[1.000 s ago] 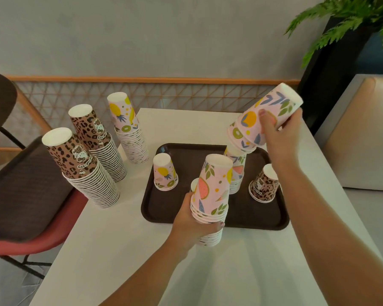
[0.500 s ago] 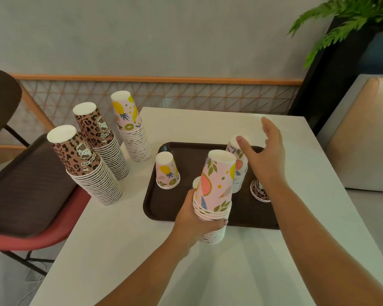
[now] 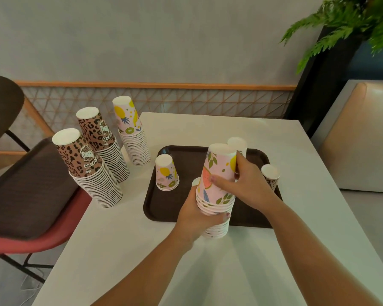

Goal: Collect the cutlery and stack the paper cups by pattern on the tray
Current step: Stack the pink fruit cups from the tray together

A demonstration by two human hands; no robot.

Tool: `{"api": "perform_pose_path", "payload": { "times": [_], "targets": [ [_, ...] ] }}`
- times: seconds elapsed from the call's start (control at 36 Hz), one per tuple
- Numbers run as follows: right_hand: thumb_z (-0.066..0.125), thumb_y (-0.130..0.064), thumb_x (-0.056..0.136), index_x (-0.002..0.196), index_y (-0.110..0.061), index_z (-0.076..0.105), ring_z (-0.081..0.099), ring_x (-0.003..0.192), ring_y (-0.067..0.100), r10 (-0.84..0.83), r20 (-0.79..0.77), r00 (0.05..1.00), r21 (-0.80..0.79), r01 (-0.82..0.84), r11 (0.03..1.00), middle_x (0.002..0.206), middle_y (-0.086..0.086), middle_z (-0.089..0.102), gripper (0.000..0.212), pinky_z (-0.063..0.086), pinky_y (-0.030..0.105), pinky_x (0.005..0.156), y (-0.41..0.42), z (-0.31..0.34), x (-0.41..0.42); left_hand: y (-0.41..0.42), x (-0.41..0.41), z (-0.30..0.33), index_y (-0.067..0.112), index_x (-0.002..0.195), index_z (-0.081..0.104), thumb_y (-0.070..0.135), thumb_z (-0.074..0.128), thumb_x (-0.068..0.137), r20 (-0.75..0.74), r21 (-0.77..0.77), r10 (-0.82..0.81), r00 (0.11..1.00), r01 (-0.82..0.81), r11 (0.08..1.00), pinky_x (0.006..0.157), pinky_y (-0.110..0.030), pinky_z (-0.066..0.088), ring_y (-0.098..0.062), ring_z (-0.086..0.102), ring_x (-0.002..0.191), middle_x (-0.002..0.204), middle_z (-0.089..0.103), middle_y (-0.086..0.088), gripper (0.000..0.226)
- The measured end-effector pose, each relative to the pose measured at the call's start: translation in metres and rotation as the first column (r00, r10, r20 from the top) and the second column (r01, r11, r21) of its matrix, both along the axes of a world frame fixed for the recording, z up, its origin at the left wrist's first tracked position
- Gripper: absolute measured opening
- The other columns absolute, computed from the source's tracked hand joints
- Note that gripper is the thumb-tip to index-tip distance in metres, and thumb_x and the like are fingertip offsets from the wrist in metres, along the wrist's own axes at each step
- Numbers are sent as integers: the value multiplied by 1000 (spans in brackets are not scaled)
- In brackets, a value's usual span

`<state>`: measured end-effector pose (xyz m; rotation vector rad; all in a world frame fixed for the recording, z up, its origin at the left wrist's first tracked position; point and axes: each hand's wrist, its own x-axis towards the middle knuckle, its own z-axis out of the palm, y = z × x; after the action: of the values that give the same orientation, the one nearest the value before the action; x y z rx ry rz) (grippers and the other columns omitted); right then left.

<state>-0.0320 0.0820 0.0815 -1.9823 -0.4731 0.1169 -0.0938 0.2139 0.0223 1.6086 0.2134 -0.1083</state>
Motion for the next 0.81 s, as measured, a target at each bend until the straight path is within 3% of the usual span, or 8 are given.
{"api": "perform_pose_path", "payload": {
  "times": [0.25,0.39,0.47,0.58,0.67,0.81],
  "targets": [
    [72,-31,76,110,-28,45,57,82,-9,-110,35,993,35,109,993,93,-24,56,44,49,7,63,-3,7,7,1,-2,-5,30,119,47,6,86,59,-8,25,-2,1000,2,1000,77,-12,48,-3,60,103,111,63,13,75],
    [68,-29,80,114,-21,50,62,94,6,-193,3,981,137,191,972,105,-8,62,40,54,25,77,-5,15,16,1,-1,-8,22,117,49,6,87,58,-22,51,2,1000,-1,999,83,-19,50,-8,61,104,110,65,7,72],
    [67,-31,82,119,-13,53,64,101,15,-258,-44,965,263,261,929,112,-1,65,43,55,35,83,-9,23,28,2,-2,-10,21,115,48,6,86,59,-19,82,7,1000,-5,997,75,-10,50,-6,60,102,107,64,9,69],
    [67,-46,69,114,-13,56,66,100,18,-364,-79,928,415,362,835,111,3,67,57,54,45,87,-17,32,51,3,-3,-12,23,117,46,9,87,59,-28,111,4,1000,-1,994,74,-8,48,-6,59,105,111,63,11,72],
    [71,-41,73,117,-13,49,63,101,14,-476,-25,879,415,442,795,113,-1,64,56,55,42,85,-20,33,65,3,-3,-10,25,117,45,9,86,61,-28,115,4,1000,0,993,70,-5,48,-5,58,104,110,61,13,71],
    [73,-29,77,124,-10,41,55,99,9,-532,154,832,253,488,836,112,-2,57,59,52,23,76,-18,17,77,4,-2,-7,25,114,44,7,84,62,-16,111,0,1000,2,994,68,-2,46,-2,57,100,107,60,14,69]
  ]
}}
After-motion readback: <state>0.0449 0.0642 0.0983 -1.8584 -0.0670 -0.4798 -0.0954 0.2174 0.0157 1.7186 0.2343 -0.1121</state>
